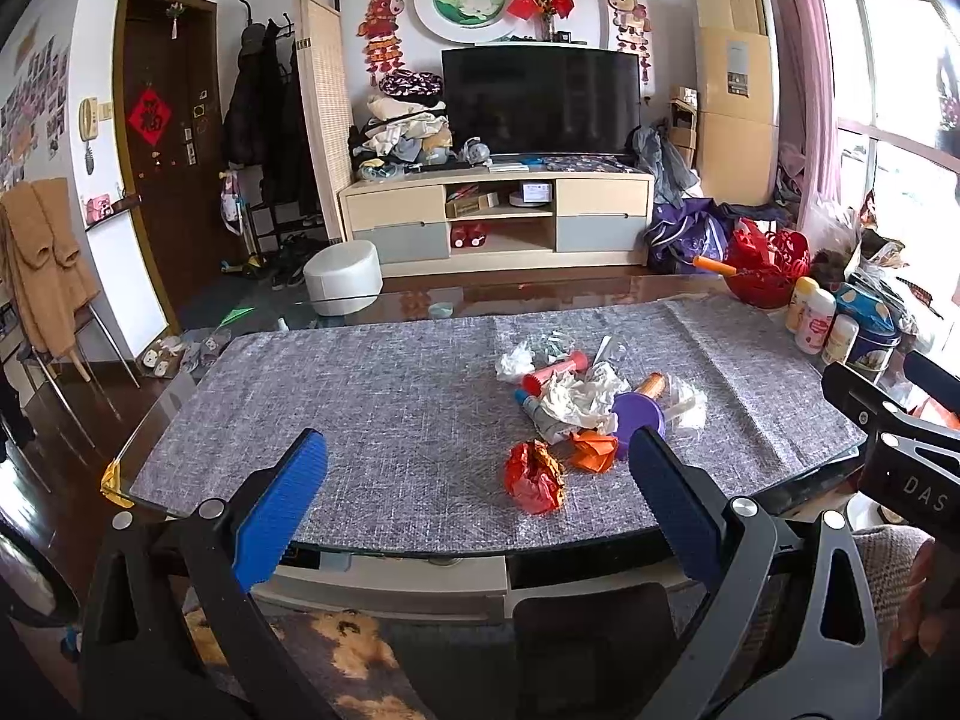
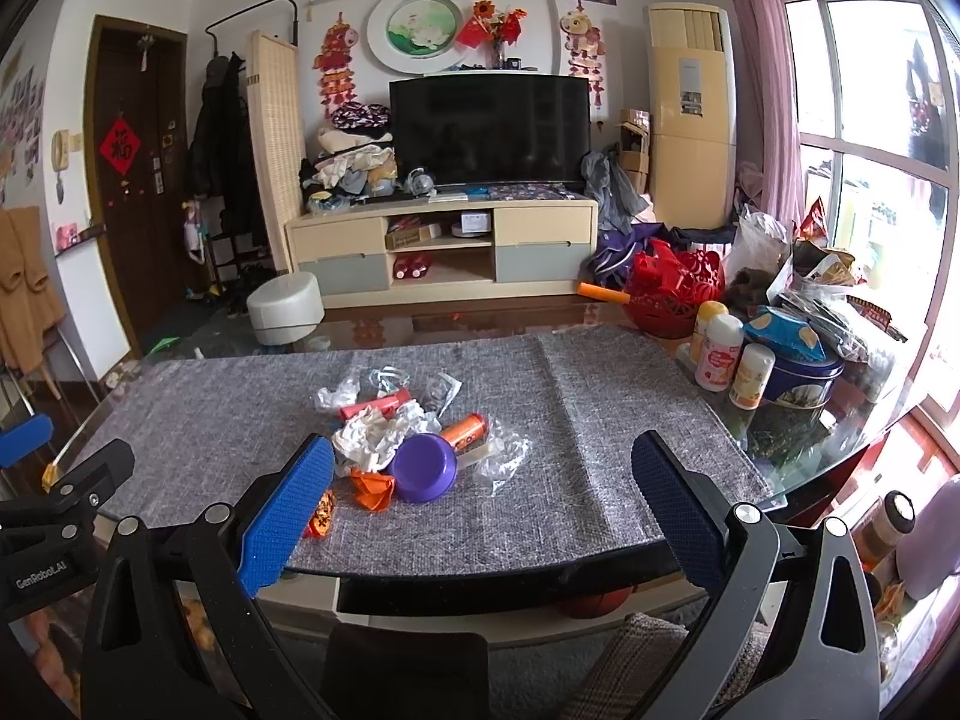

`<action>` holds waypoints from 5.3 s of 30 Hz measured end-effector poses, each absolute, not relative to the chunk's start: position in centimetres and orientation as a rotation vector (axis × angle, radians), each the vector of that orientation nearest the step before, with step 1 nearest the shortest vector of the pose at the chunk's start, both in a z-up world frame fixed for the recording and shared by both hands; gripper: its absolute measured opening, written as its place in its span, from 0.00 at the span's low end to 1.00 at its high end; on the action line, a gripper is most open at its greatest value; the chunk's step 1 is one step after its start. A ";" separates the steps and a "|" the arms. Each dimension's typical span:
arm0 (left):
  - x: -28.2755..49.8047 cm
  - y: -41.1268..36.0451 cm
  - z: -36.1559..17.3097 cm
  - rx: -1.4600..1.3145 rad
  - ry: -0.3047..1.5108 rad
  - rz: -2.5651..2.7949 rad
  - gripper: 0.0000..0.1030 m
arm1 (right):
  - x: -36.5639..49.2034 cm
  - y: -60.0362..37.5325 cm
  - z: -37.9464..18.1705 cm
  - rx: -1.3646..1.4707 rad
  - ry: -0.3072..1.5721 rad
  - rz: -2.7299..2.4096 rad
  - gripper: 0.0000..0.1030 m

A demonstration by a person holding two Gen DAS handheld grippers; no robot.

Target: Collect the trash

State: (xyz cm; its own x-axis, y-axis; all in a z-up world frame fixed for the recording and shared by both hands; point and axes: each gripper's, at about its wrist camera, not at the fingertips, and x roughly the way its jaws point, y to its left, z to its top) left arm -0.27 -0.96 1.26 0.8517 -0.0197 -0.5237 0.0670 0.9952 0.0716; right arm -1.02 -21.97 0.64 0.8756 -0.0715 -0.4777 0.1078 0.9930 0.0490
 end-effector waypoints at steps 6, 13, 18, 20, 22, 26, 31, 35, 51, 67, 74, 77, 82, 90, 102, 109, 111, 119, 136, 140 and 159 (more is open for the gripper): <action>-0.3 -1.0 1.3 0.088 0.548 -0.041 0.92 | -1.0 -22.2 0.7 0.076 0.496 -0.091 0.97; -0.3 -0.9 1.2 0.090 0.550 -0.042 0.92 | -0.9 -22.0 0.6 0.079 0.498 -0.093 0.97; -0.4 -1.0 1.2 0.090 0.549 -0.042 0.92 | -0.9 -22.1 0.6 0.080 0.497 -0.092 0.97; -0.3 -1.0 1.2 0.089 0.549 -0.042 0.92 | -0.9 -22.1 0.6 0.081 0.498 -0.091 0.97; -0.3 -1.0 1.2 0.090 0.550 -0.041 0.92 | -0.8 -22.1 0.6 0.080 0.499 -0.091 0.97; -0.3 -1.1 1.3 0.090 0.549 -0.042 0.92 | -0.8 -22.0 0.6 0.081 0.500 -0.091 0.97; -0.2 -1.0 1.4 0.088 0.551 -0.040 0.92 | -0.7 -22.2 0.4 0.095 0.501 -0.097 0.97; -0.1 -0.9 1.4 0.089 0.547 -0.053 0.92 | -0.6 -22.6 0.3 0.110 0.507 -0.096 0.97; 4.4 0.1 -4.8 0.089 0.671 -0.084 0.92 | 4.0 -23.7 -5.0 0.148 0.630 -0.079 0.96; 10.8 -1.6 -12.8 0.081 0.876 -0.170 0.92 | 10.3 -24.9 -11.7 0.167 0.794 -0.055 0.85; 12.8 -1.2 -14.6 0.023 0.930 -0.197 0.77 | 12.6 -24.5 -13.5 0.147 0.821 -0.026 0.71; 13.5 -1.1 -14.9 -0.003 0.941 -0.210 0.76 | 13.4 -24.9 -14.4 0.164 0.842 -0.018 0.55; 14.6 -2.2 -15.4 -0.001 0.960 -0.238 0.67 | 14.3 -25.7 -15.5 0.186 0.859 -0.027 0.46; 16.3 -3.2 -16.7 -0.008 0.990 -0.253 0.55 | 15.9 -25.9 -16.6 0.211 0.864 -0.009 0.46; 17.2 -3.3 -17.2 -0.006 0.987 -0.259 0.46 | 17.6 -26.5 -17.0 0.193 0.857 -0.054 0.38; 15.8 -3.0 -15.2 0.002 0.930 -0.247 0.44 | 15.7 -27.3 -14.9 0.175 0.791 -0.128 0.35; 15.1 -2.9 -14.1 0.004 0.903 -0.248 0.44 | 14.9 -27.8 -13.6 0.176 0.763 -0.136 0.35; 10.9 -2.7 -8.8 0.004 0.785 -0.256 0.44 | 10.9 -27.2 -7.5 0.160 0.646 -0.087 0.35; 0.1 -1.5 -7.0 0.082 0.800 -0.265 0.44 | -0.5 -21.6 -7.4 0.119 0.799 0.148 0.35; -1.3 -1.6 -10.2 0.083 0.882 -0.296 0.44 | -1.8 -20.5 -11.3 0.120 0.911 0.173 0.35; -0.3 -3.6 -25.2 0.066 1.258 -0.370 0.44 | 0.2 -18.2 -24.3 0.173 1.253 0.216 0.35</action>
State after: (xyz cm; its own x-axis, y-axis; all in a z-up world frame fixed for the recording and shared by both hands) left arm -0.25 -3.60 -25.22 0.2568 -0.2364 -0.9371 0.3085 0.9389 -0.1523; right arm 0.21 -18.15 -24.32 0.2971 0.2556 -0.9200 -0.0666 0.9667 0.2471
